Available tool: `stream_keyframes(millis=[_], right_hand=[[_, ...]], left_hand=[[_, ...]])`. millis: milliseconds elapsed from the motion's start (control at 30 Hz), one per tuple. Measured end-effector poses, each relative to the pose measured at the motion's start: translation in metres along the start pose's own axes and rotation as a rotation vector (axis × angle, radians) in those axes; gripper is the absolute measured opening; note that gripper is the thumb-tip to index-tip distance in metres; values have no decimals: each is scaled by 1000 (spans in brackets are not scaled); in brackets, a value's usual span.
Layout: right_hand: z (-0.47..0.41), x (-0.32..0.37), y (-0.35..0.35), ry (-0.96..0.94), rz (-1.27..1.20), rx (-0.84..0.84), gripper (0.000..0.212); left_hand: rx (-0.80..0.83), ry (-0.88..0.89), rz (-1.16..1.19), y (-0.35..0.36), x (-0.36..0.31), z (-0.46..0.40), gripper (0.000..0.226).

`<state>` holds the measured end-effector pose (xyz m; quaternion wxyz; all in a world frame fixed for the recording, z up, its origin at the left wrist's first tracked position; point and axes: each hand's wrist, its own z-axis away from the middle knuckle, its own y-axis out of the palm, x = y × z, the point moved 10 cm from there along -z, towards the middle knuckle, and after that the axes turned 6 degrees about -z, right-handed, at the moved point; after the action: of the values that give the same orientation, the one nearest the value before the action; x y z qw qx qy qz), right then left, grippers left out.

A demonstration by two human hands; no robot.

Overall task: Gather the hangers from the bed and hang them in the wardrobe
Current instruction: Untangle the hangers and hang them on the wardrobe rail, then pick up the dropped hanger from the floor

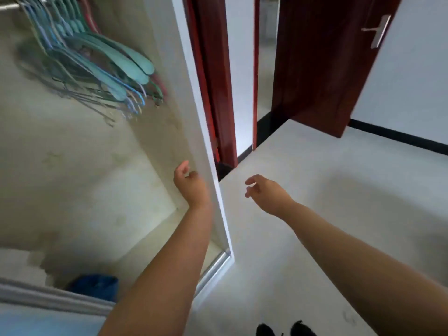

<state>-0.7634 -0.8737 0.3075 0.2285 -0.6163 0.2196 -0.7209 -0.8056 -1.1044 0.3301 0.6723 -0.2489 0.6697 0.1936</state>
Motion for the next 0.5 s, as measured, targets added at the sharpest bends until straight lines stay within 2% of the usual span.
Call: stream_keyframes(millis=[267, 500], right_hand=[[65, -253, -75, 406, -252, 3, 10], [143, -426, -91, 753, -412, -134, 11]], left_hand=[[362, -310, -275, 130, 139, 188, 33], [576, -398, -520, 192, 236, 269, 28]])
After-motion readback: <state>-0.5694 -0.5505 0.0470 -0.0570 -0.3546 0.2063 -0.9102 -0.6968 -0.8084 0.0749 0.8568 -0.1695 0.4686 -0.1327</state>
